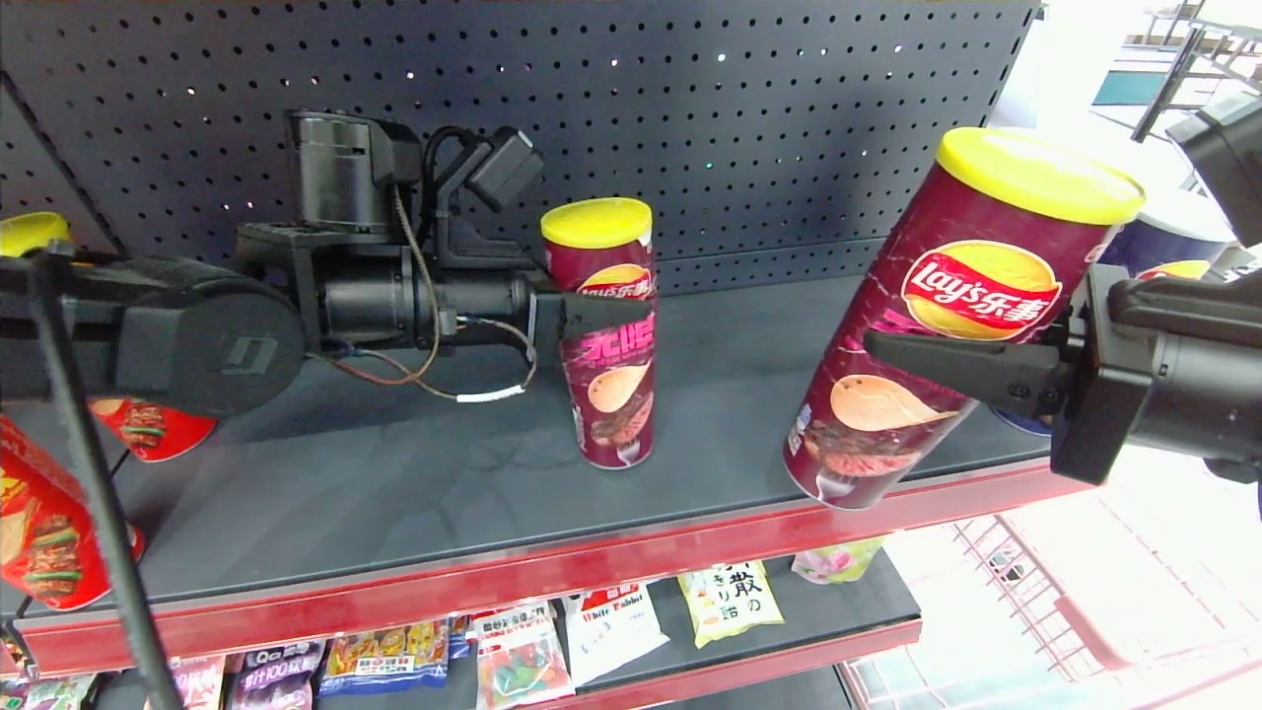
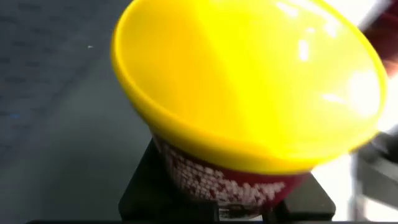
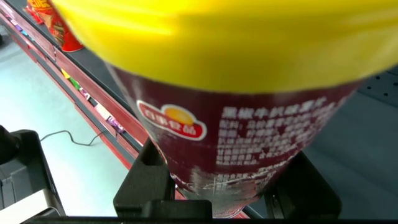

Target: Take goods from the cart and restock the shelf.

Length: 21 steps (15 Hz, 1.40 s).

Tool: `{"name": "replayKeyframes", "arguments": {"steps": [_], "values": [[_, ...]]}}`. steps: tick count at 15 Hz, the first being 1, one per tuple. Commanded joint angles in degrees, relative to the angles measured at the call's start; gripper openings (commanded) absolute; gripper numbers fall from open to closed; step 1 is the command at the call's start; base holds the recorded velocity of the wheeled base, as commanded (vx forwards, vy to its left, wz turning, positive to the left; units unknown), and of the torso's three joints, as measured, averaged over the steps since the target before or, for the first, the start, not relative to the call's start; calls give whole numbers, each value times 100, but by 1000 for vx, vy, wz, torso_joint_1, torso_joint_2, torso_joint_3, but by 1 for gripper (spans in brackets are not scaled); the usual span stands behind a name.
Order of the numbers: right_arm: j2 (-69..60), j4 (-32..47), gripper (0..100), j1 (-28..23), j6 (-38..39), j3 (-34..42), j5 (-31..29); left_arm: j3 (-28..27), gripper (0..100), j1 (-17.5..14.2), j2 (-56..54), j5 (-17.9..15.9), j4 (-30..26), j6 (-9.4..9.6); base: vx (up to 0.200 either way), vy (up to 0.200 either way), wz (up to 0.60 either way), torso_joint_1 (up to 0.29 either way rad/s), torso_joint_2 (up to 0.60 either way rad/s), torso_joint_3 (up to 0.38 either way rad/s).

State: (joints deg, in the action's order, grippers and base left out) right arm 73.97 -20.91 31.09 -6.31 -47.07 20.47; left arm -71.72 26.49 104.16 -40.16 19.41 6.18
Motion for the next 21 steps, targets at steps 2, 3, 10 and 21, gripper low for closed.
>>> {"name": "replayKeyframes", "arguments": {"steps": [2, 3, 10, 21], "values": [[-6, -1, 0, 3, -1, 13, 1, 202, 0, -56, -370, -361, 37, 243, 0, 0, 0, 0, 0, 0], [-6, -1, 0, 3, -1, 13, 1, 202, 0, -56, -370, -361, 37, 243, 0, 0, 0, 0, 0, 0], [3, -1, 0, 3, 7, -13, 1, 571, 0, -294, -414, -1091, 46, 1113, 0, 0, 0, 0, 0, 0], [3, -1, 0, -6, 7, -13, 1, 764, 0, 5, -431, -1029, 63, 1105, 0, 0, 0, 0, 0, 0]]}}
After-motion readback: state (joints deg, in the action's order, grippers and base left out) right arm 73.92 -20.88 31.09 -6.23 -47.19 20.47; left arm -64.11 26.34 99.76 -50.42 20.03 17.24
